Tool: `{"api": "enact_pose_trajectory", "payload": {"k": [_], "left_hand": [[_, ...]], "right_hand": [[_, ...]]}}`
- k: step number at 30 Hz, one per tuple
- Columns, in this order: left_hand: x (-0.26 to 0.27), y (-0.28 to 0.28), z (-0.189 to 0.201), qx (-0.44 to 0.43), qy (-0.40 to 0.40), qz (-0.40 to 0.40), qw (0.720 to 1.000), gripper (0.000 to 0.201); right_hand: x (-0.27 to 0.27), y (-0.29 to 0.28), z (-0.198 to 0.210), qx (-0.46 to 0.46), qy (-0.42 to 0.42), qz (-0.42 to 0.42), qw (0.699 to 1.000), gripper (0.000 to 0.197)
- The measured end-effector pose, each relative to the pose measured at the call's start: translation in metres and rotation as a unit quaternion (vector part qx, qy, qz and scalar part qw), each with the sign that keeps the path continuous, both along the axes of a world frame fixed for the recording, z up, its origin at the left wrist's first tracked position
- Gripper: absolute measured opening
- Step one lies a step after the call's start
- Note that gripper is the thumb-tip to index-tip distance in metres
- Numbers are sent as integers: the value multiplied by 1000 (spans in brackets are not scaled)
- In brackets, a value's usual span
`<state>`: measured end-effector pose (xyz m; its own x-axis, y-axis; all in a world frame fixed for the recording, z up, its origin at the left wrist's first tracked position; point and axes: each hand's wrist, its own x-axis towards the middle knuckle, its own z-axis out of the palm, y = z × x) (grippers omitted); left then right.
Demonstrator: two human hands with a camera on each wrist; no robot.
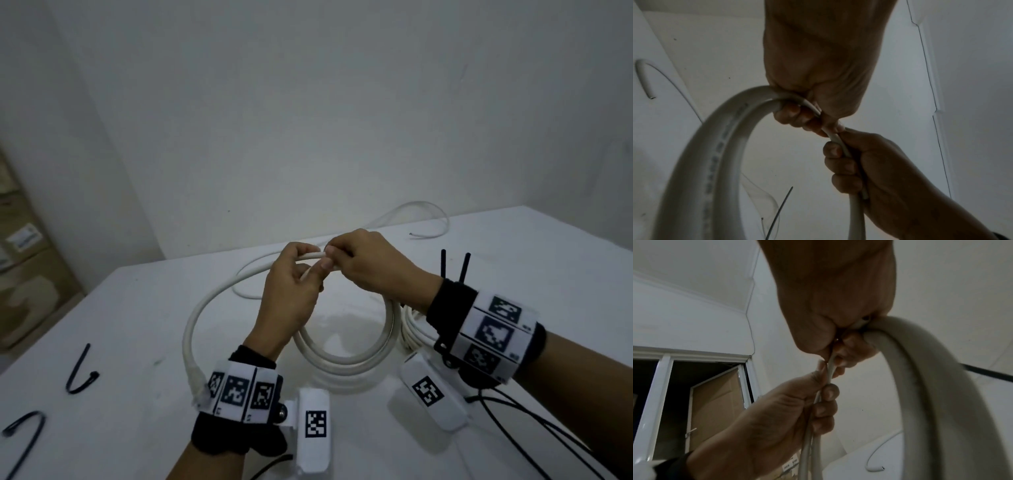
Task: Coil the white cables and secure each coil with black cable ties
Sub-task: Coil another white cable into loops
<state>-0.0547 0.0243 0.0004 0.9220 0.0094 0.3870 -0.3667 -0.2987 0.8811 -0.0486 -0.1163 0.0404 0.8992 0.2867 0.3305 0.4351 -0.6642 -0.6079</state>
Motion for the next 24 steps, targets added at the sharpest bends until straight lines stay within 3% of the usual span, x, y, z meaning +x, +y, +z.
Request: {"api": "enact_pose_trajectory", "payload": {"k": [4,11,15,18,19,21,22,24], "left_hand": [[-6,-9,5,-20,-30,53,998,23],[-38,-25,14,-33,-66,141,987,62],[-67,-40,23,-38,-183,143,972,38],[-72,-33,55,81,-242,157,954,39],[-68,-26,70,145,-217,165,951,47],[-58,-9,100,252,-74,120,957,59],[-56,-2,110,273,5,52,960,56],[-54,5,116,233,102,-115,960,35]], "right_hand": [[-3,-1,4,37,-38,-15,998,32],[-6,-7,14,72,-62,-53,994,34],[-10,-18,26,52,-72,-67,994,34],[-23,-19,33,10,-79,-26,997,33],[-28,-19,36,-10,-84,-11,996,35],[-38,-20,44,-53,-100,13,993,36],[-42,-20,47,-73,-110,25,991,33],[-47,-19,54,-98,-121,47,987,25]]}}
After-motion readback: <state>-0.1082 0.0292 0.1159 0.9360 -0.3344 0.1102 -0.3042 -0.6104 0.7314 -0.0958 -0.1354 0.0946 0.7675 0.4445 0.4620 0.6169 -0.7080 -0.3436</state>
